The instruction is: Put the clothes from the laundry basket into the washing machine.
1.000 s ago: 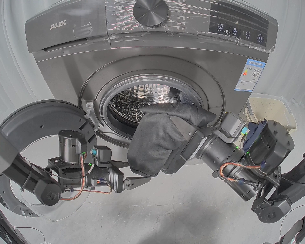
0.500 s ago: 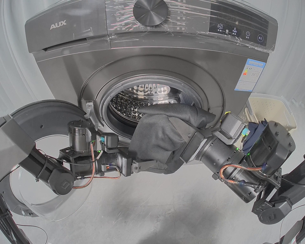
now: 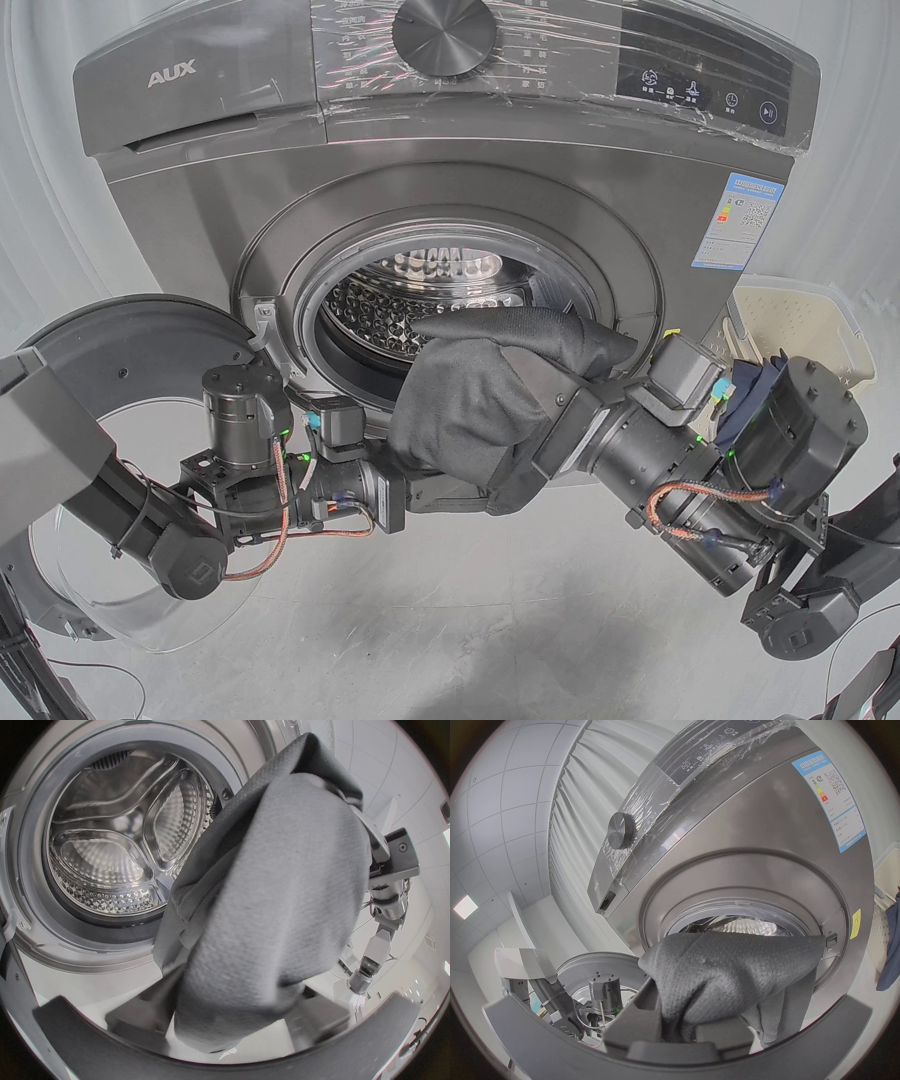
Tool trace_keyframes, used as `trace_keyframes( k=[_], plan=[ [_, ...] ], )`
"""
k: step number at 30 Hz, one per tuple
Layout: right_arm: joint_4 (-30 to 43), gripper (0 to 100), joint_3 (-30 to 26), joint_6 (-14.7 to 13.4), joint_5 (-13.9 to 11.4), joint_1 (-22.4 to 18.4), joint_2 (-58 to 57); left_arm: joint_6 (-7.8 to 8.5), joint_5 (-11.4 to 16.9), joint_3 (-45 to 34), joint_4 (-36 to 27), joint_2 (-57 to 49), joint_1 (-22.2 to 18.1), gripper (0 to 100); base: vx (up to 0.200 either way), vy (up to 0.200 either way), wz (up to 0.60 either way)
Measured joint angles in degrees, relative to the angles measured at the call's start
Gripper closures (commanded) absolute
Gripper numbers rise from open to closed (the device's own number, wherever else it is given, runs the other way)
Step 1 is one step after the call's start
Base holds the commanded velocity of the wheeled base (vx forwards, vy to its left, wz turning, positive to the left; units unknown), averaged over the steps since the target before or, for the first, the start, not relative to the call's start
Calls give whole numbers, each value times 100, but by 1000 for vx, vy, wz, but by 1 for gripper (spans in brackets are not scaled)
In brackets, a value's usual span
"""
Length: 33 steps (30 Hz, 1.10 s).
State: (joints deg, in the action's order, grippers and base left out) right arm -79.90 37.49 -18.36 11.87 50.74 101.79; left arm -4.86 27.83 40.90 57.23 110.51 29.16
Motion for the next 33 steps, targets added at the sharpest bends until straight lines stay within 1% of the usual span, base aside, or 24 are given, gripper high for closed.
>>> trace_keyframes(
  k=[4, 11, 12, 19, 21, 23, 25, 27, 31, 32, 33],
  plan=[
    [6, 100, -44, 5, -6, -24, 5, 5, -6, -196, 227, -34, 74, 100, 0, 0, 0],
    [30, 100, -135, 13, -33, -74, 20, 7, -20, -857, 744, -378, 177, 100, 0, 0, 0],
    [22, 0, -166, 20, -55, -85, 33, 5, -22, -987, 805, -489, 201, 100, 0, 0, 0],
    [6, 0, -347, 49, -161, -110, 112, -11, -33, -1436, 906, -1084, 300, 100, 0, 0, 0],
    [9, 0, -452, 90, -169, -102, 138, -55, -68, -1477, 906, -1230, 315, 100, 0, 0, 0],
    [0, 0, -577, 154, -176, -88, 157, -132, -107, -1484, 911, -1354, 339, 100, 0, 0, 0],
    [0, 0, -775, 229, -189, -66, 179, -235, -169, -1452, 908, -1467, 369, 100, 0, 0, 0],
    [-5, 0, -918, 262, -205, -55, 190, -294, -249, -1386, 913, -1536, 397, 100, 0, 0, 0],
    [-9, 0, -1156, 378, -241, -57, 195, -361, -552, -1178, 914, -1608, 427, 100, 0, 0, 0],
    [-9, 0, -1221, 418, -274, -63, 190, -384, -608, -1124, 917, -1615, 433, 100, 0, 0, 0],
    [-13, 0, -1313, 453, -339, -66, 184, -441, -657, -1062, 914, -1616, 449, 100, 0, 0, 0]
  ],
)
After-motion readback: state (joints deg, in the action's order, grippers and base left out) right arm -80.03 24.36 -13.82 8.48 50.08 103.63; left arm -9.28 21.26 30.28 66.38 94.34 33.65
